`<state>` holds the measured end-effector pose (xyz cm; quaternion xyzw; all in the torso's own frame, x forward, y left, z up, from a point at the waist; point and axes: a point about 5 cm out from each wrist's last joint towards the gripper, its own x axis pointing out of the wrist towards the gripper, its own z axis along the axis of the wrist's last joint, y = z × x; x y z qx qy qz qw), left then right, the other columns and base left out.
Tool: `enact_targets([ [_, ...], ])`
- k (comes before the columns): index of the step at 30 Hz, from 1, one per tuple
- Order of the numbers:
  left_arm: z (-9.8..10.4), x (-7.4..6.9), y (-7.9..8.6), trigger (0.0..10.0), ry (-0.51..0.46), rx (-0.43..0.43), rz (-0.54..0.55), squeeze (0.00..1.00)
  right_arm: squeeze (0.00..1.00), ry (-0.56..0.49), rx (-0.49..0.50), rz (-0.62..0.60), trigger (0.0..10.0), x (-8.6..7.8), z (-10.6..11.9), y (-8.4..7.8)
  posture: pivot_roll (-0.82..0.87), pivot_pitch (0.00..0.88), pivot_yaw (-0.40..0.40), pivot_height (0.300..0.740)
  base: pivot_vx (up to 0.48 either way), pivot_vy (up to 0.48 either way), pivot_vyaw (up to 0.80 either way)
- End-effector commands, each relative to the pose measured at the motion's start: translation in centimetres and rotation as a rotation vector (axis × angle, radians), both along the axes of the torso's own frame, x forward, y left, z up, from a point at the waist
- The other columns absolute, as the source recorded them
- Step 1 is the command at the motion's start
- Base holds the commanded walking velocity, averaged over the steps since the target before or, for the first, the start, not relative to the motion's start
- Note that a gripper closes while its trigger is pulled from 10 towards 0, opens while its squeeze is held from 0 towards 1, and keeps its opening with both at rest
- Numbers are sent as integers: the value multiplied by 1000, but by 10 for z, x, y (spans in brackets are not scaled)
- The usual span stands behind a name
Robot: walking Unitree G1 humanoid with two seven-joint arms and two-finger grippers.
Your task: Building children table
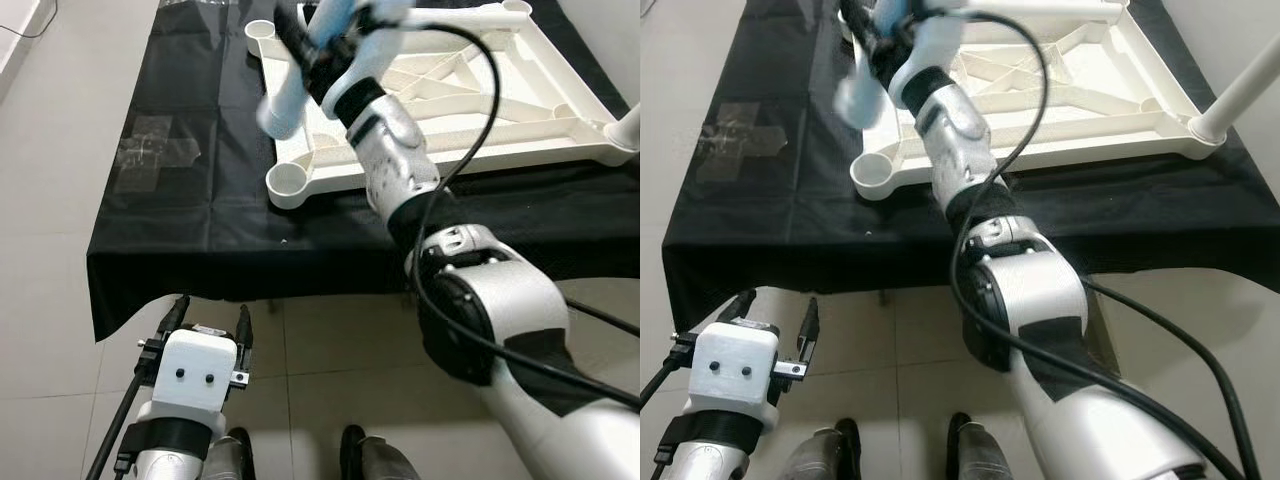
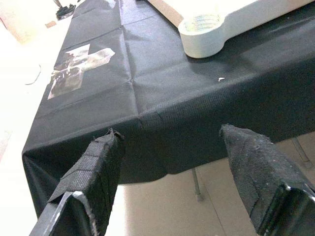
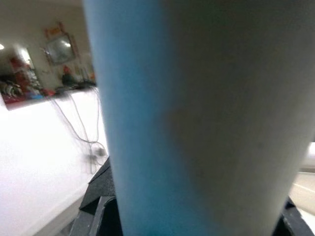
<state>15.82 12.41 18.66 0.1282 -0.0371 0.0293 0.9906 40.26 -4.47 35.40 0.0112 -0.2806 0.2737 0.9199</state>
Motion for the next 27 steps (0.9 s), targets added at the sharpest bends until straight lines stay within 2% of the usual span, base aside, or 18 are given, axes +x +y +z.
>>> enact_targets([
  [1, -4, -3, -1, 10000, 19, 14, -3, 0, 0, -36, -42, -24, 10000, -2, -3, 3, 182, 304, -54, 740, 0, 0, 0],
  [3, -4, -3, -2, 10000, 20, 16, -7, 0, 0, -79, -116, -169, 10000, 0, -21, -4, 182, 304, -54, 740, 0, 0, 0],
  [5, -4, -3, -2, 10000, 20, 16, -8, 0, 0, -80, -127, -190, 10000, 0, -28, -5, 182, 304, -54, 740, 0, 0, 0],
  [6, -4, -3, -2, 10000, 20, 16, -8, 0, 0, -80, -127, -190, 10000, 0, -28, -5, 182, 304, -54, 740, 0, 0, 0],
  [9, -5, -3, -2, 10000, 19, 19, -12, 0, 0, -20, -200, -73, 10000, -3, -59, 6, 176, 291, -51, 740, 0, 0, 0],
  [11, -5, -3, -2, 10000, 19, 19, -12, 0, 0, -20, -200, -73, 10000, -3, -59, 6, 176, 291, -51, 740, 0, 0, 0],
  [13, -4, -3, -2, 10000, 18, 23, -11, 0, 0, 93, -193, 193, 10000, -11, -87, 22, 178, 290, -52, 740, 0, 0, 0],
  [15, -5, -3, -1, 10000, 20, 26, -13, 0, 0, 156, -248, 376, 10000, -20, -109, 35, 178, 290, -52, 740, 0, 0, 0],
  [16, -5, -3, -1, 10000, 20, 26, -13, 0, 0, 156, -248, 376, 10000, -20, -109, 35, 178, 290, -52, 740, 0, 0, 0],
  [19, -5, -3, -2, 10000, 19, 28, -16, 0, 0, 194, -349, 432, 10000, -25, -125, 41, 176, 288, -51, 740, 0, 0, 0],
  [24, -4, -2, -2, 10000, 18, 29, -15, 0, 0, 200, -369, 432, 10000, -26, -128, 42, 176, 288, -51, 740, 0, 0, 0],
  [25, -5, -3, -1, 10000, 18, 31, -12, 0, 0, 248, -370, 549, 10000, -29, -132, 43, 176, 288, -51, 740, 0, 0, 0],
  [26, -5, -3, -1, 10000, 18, 31, -12, 0, 0, 248, -370, 549, 10000, -29, -132, 43, 176, 288, -51, 740, 0, 0, 0],
  [27, -5, -3, -1, 10000, 19, 31, -11, 0, 0, 273, -342, 624, 10000, -31, -130, 43, 176, 288, -51, 740, 0, 0, 0],
])
